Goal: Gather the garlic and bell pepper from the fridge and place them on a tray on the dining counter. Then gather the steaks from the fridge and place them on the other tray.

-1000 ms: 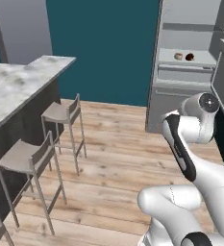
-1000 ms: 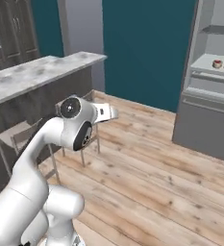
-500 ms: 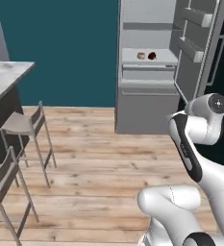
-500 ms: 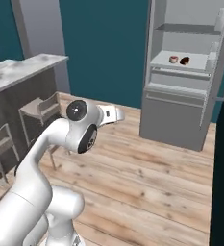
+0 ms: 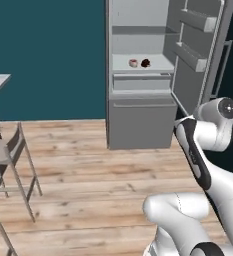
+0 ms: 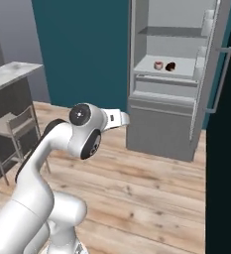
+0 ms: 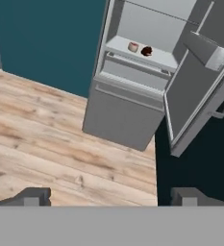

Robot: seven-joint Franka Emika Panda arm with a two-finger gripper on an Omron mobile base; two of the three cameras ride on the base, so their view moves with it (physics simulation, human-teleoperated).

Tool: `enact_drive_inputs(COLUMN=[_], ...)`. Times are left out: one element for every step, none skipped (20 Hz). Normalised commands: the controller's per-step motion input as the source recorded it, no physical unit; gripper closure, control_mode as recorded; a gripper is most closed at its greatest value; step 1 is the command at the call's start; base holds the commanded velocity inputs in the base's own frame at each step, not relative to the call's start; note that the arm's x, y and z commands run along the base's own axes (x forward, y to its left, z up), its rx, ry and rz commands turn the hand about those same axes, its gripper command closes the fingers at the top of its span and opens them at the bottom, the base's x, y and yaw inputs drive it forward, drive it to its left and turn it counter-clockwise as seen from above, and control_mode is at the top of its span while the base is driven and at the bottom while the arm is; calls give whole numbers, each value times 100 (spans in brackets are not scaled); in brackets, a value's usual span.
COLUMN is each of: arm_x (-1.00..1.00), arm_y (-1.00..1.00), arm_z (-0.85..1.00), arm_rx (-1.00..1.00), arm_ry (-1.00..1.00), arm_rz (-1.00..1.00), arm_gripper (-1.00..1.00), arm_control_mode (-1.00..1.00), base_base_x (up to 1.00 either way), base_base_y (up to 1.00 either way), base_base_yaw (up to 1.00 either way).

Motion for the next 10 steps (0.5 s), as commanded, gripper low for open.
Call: enact_drive_inputs(arm_x=[0, 0, 0, 0, 0, 0, 0, 0, 0, 0], arm_y=[0, 0, 0, 0, 0, 0, 0, 0, 0, 0], arm_z=[0, 0, 0, 0, 0, 0, 0, 0, 0, 0], arm_rx=[0, 0, 0, 0, 0, 0, 0, 0, 0, 0], arm_ry=[0, 0, 0, 0, 0, 0, 0, 0, 0, 0], arm_rz=[0, 0, 0, 0, 0, 0, 0, 0, 0, 0], arm_gripper=[-100, -100, -100, -100, -100, -100, -100, -100, -100, -100], arm_control_mode=[100, 100, 100, 100, 100, 100, 100, 100, 100, 100], base_base_x=[100, 100, 100, 100, 100, 100, 100, 100, 100, 100], base_base_y=[0, 0, 0, 0, 0, 0, 0, 0, 0, 0], base_base_yaw=[-14, -13, -13, -13, -12, -12, -11, -11, -11, -11])
